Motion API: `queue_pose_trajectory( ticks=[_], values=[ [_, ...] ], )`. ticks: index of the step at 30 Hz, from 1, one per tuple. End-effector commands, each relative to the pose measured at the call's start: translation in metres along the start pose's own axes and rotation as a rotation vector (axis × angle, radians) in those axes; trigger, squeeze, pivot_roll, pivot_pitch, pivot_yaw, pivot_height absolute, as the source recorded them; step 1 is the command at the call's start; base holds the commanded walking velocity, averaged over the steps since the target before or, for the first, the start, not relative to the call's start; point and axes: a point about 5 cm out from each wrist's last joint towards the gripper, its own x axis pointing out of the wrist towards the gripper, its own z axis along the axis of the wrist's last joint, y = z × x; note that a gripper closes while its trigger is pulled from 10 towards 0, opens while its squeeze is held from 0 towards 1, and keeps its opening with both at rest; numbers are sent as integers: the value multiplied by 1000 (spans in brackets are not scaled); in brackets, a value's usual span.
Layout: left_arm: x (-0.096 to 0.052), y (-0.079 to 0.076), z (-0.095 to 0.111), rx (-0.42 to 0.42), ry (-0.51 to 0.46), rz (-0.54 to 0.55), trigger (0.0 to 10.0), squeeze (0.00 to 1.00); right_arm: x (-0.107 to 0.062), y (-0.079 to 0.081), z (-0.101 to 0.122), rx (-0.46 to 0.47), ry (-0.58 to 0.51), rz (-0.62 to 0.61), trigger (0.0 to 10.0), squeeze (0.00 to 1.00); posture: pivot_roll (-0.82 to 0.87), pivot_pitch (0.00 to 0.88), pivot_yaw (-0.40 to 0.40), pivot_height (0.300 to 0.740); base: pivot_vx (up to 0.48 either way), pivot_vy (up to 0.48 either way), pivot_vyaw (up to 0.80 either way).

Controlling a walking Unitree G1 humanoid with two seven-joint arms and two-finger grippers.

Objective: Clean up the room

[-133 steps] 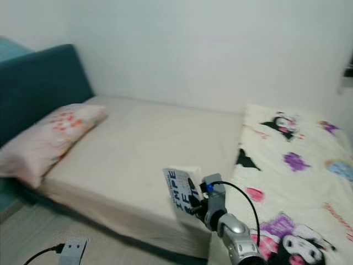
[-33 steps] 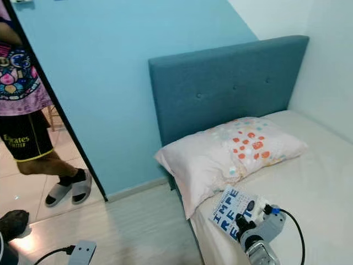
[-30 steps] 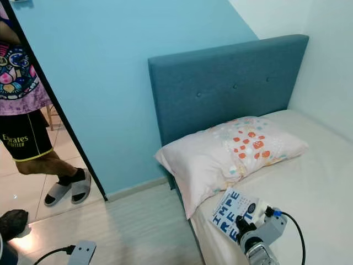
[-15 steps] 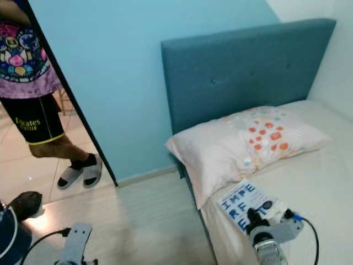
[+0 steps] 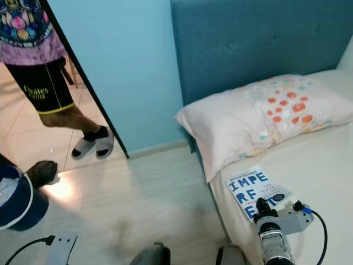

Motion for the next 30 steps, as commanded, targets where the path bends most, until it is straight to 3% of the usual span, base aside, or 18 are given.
queue_pose_trajectory(
  ticks=[1, 10, 12, 14, 16, 23, 24, 25, 30],
  values=[
    [-5, 22, -8, 8, 3, 37, 10000, 0, -11, -24, -15, 3, 49, -149, 10000, 0, 244, 325, 125, 635, 0, 0, 0],
    [-11, 35, -17, 37, -6, 37, 10000, 0, -4, -10, -6, 77, -42, -116, 10000, 0, 318, 363, 153, 635, 0, 0, 0],
    [-16, 42, -24, 60, -8, 34, 10000, 0, 8, 14, 4, 128, -86, -40, 10000, 0, 346, 374, 164, 635, 0, 0, 0],
    [-16, 42, -24, 60, -8, 34, 10000, 0, 8, 14, 4, 128, -86, -40, 10000, 0, 346, 374, 164, 635, 0, 0, 0],
    [-19, 46, -29, 66, -6, 33, 10000, 0, 17, 35, 19, 141, -133, 37, 10000, 0, 349, 376, 163, 635, 0, 0, 0],
    [-21, 46, -34, 66, -1, 28, 10000, 0, 24, 55, 31, 129, -139, 105, 10000, 0, 346, 379, 159, 635, 0, 0, 0],
    [-21, 44, -34, 63, 1, 28, 10000, 0, 25, 56, 30, 111, -122, 103, 10000, 71, 338, 375, 154, 635, 0, 0, 0],
    [-20, 43, -34, 61, 2, 26, 10000, 0, 24, 53, 28, 67, -103, 74, 10000, 996, 330, 369, 149, 635, 0, 0, 0],
    [-18, 36, -33, 54, 9, 18, 10000, 0, 22, 41, 26, 27, -81, 10, 10000, 1000, 298, 353, 134, 635, 0, 0, 0]
  ],
)
